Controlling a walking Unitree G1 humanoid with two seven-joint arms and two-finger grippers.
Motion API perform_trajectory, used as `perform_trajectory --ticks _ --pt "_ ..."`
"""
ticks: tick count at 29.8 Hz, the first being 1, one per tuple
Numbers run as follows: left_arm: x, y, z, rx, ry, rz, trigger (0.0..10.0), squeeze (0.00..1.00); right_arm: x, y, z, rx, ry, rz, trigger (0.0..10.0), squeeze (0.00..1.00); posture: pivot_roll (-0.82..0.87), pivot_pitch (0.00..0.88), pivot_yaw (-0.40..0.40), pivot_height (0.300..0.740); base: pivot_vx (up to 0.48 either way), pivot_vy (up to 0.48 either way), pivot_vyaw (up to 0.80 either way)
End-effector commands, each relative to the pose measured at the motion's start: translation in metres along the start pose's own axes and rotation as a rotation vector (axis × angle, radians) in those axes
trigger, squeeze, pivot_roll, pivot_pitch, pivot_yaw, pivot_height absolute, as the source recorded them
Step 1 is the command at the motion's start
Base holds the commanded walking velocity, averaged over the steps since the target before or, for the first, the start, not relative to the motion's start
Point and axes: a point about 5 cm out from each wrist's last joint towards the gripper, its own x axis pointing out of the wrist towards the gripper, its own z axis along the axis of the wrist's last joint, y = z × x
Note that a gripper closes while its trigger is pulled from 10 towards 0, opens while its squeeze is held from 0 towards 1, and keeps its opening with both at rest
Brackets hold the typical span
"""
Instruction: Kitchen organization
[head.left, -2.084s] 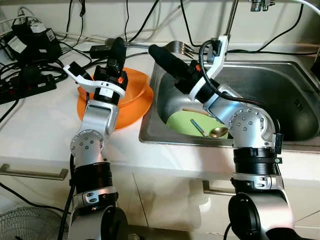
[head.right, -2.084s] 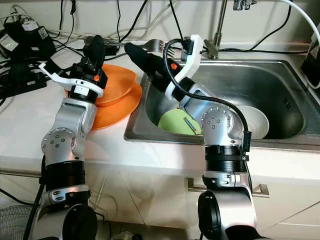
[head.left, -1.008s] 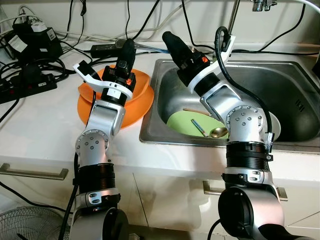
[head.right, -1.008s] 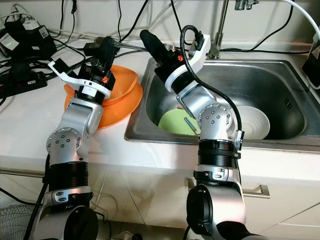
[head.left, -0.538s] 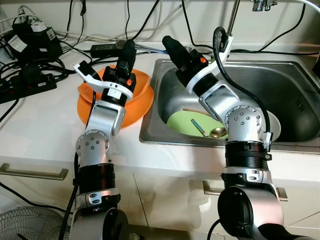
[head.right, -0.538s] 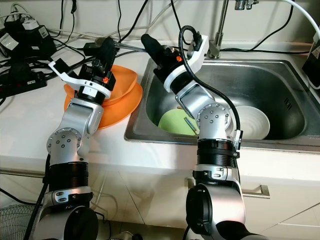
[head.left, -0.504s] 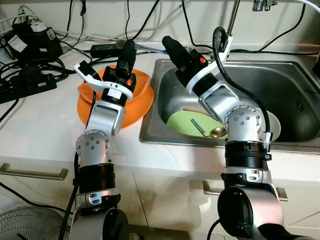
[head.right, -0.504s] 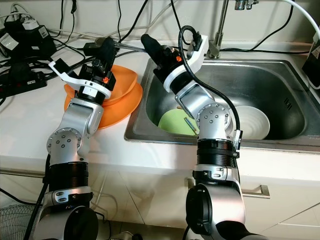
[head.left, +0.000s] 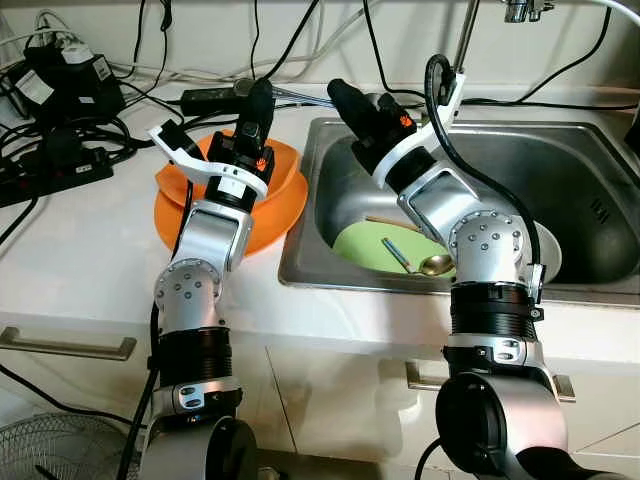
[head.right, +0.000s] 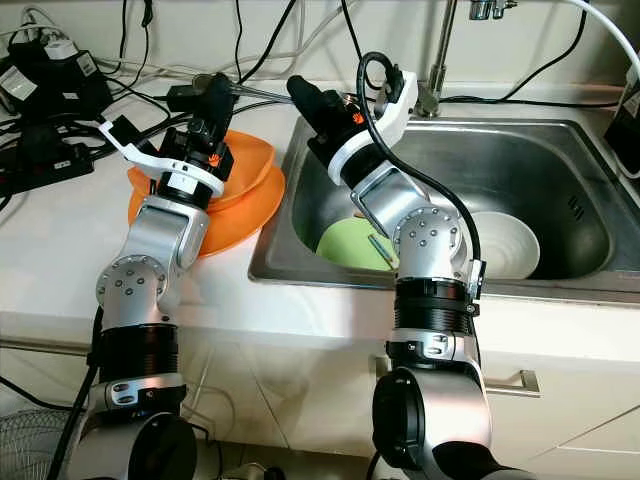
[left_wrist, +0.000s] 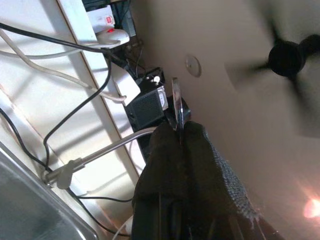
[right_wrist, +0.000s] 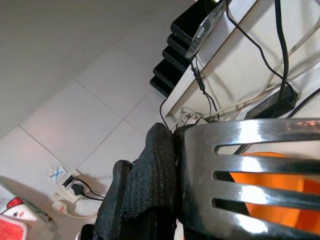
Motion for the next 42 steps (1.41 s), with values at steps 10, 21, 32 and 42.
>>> perform_trajectory --ticks 10,21,32,42 --pt "-0.005 0.009 -0.024 -0.032 0.073 0.041 10.0 1.0 0.006 0.006 0.003 -0.018 -0.01 0.013 0.0 0.0 -0.08 0.028 0.057 0.74 0.0 0.0 0.0" --pt "-0.011 0.013 -0.029 0.042 0.145 0.069 10.0 1.0 0.004 -0.009 0.024 -0.09 -0.14 -0.124 0.0 0.0 -0.07 0.019 0.057 0.74 0.0 0.0 0.0" --pt "-0.03 0.02 -0.039 0.32 0.361 0.074 10.0 1.0 -0.021 -0.064 0.054 -0.512 -0.127 -0.499 0.0 0.0 -0.06 0.018 0.049 0.74 0.0 0.0 0.0" --pt "-0.039 0.023 -0.047 0.727 0.562 0.053 10.0 1.0 -0.049 -0.113 0.038 -0.801 0.161 -0.653 0.0 0.0 -0.05 0.02 0.05 0.74 0.0 0.0 0.0"
